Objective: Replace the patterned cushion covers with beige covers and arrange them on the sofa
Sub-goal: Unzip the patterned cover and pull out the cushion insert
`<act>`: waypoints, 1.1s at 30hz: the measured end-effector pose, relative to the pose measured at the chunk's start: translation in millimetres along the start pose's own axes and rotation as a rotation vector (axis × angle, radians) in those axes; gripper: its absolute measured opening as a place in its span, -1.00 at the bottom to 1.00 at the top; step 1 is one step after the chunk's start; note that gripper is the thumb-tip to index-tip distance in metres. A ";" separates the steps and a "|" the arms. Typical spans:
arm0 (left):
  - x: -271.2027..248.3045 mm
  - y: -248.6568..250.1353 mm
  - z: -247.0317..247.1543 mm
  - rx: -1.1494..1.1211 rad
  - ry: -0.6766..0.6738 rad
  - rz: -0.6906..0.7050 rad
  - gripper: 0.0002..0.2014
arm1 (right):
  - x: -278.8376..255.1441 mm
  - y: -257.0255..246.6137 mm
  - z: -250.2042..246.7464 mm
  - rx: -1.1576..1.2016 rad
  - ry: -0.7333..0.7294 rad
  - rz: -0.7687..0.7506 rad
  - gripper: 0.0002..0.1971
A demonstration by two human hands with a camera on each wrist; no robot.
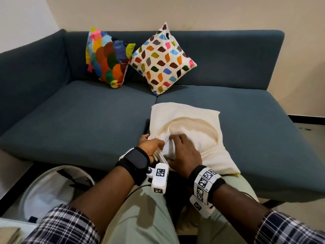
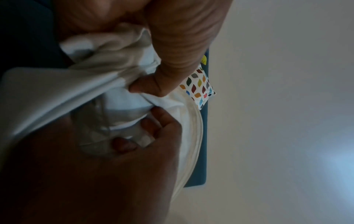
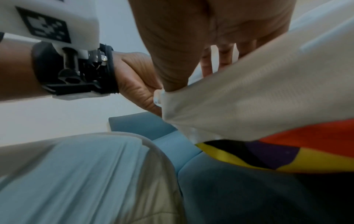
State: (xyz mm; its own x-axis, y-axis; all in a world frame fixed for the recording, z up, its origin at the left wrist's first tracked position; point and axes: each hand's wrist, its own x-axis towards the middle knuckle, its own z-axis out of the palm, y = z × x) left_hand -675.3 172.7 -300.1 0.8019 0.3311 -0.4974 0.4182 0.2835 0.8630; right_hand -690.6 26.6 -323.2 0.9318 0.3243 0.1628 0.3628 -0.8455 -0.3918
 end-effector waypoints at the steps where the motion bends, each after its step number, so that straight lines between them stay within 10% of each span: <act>1: 1.9 -0.4 1.0 -0.026 -0.002 0.030 -0.31 | 1.8 -0.2 -2.6 -0.010 0.027 0.001 -0.23; 10: 12.3 7.7 -21.4 0.013 -0.153 0.189 -0.34 | 30.8 14.6 -38.6 0.095 0.073 0.077 -0.67; 14: 16.2 8.5 -20.5 0.398 -0.083 0.448 -0.46 | 44.6 11.7 -49.5 0.096 0.124 0.014 -0.72; 19: 6.1 16.0 -5.7 0.949 0.313 0.761 -0.03 | 57.8 0.8 -58.5 0.040 0.144 -0.042 -0.70; 24: -17.4 33.6 18.7 1.351 0.166 1.315 -0.27 | 61.9 -2.2 -58.8 0.134 0.159 -0.034 -0.68; 33: 7.9 69.6 28.7 1.566 0.069 1.086 -0.85 | 36.0 45.5 -68.6 -0.095 0.153 0.032 -0.67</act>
State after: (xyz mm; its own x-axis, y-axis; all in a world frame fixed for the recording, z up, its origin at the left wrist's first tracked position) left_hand -627.6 169.2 -241.4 0.9468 -0.1779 0.2682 -0.1942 -0.9803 0.0354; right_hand -641.3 -29.3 -273.1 0.9276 0.2343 0.2908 0.3236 -0.8931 -0.3126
